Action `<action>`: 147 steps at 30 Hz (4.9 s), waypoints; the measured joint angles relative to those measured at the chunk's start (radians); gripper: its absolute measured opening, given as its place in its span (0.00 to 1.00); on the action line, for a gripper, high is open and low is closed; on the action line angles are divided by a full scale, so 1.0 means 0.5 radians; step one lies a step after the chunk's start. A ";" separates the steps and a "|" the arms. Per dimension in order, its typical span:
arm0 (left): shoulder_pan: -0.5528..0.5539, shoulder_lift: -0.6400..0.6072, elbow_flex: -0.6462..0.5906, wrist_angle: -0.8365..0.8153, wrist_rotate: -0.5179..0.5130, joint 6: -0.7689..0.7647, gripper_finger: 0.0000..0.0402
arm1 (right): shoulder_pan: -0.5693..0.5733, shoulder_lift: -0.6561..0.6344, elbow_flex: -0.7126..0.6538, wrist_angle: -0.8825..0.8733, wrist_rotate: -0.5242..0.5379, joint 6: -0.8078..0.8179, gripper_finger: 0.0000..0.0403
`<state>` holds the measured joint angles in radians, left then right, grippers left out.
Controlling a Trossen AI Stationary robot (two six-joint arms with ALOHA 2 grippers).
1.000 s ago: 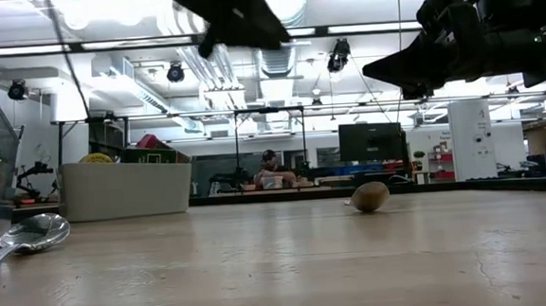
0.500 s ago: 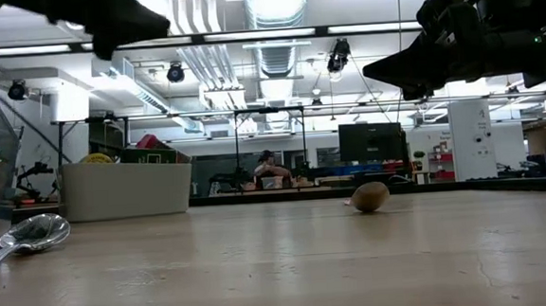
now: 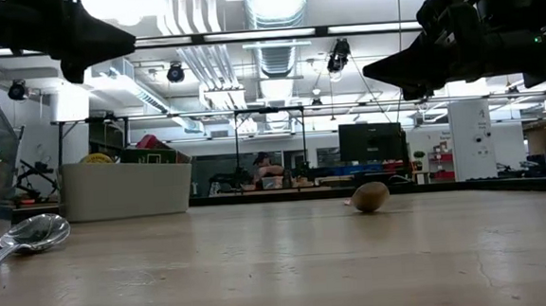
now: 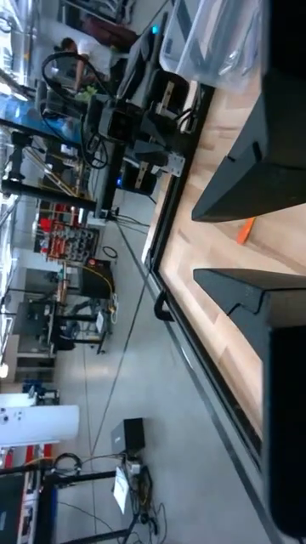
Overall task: Pick & Place Food Item
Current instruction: Put the orange spoon into the white bin
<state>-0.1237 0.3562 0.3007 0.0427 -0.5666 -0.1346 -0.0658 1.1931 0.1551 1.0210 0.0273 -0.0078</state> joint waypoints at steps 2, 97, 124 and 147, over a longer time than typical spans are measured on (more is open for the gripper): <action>0.001 -0.029 -0.001 -0.042 0.035 -0.001 0.25 | 0.000 0.000 0.000 0.000 0.000 0.000 0.03; 0.001 -0.025 -0.534 -0.124 0.071 -0.359 0.25 | 0.048 -0.001 0.060 -0.050 -0.013 0.620 0.03; 0.001 -0.024 -0.535 -0.125 0.072 -0.360 0.25 | 0.102 0.257 1.137 -1.951 -0.099 1.280 0.03; 0.001 -0.024 -0.535 -0.124 0.072 -0.359 0.25 | 0.321 0.480 1.191 -2.235 -0.134 1.488 0.35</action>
<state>-0.1234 0.3443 0.0334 -0.0193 -0.5308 -0.3141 0.0949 1.4331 0.7506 -0.0965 -0.0398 0.7364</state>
